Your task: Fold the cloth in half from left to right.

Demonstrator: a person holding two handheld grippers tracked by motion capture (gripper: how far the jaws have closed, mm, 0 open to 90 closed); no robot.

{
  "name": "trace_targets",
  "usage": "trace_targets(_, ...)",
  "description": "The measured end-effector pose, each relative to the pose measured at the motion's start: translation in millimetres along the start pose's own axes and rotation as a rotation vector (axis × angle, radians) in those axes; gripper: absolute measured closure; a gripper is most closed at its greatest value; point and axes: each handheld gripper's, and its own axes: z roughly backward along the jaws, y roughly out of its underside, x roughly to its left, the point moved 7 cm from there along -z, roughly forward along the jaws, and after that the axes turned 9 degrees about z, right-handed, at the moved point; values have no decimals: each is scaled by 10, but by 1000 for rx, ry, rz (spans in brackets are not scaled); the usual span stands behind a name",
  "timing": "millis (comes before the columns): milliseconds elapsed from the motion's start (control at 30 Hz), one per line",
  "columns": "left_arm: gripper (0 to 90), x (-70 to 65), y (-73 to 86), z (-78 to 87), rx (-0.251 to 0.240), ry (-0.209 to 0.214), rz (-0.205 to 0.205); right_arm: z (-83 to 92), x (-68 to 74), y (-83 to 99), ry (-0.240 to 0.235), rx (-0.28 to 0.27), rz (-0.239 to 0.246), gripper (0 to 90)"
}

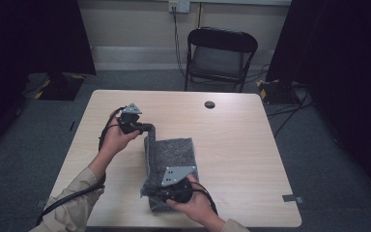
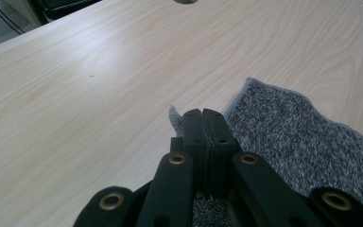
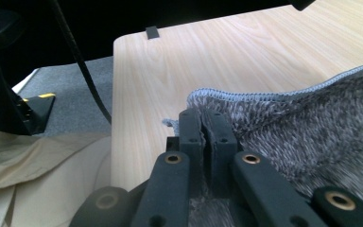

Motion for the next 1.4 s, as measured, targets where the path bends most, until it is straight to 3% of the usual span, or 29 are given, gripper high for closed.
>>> trace_targets(533,893,390,176,440,-21,-60,30,-471,84,-223,-90,10,27,881)
trace_targets(1100,893,810,459,909,-35,-118,102,-930,144,-486,-164,-7,53,881)
trace_targets(1267,893,794,453,1034,-11,-127,88,-976,217,-595,-182,-25,76,881)
trace_targets(1400,892,695,368,993,-5,-113,77,-884,240,-620,-176,-35,77,881)
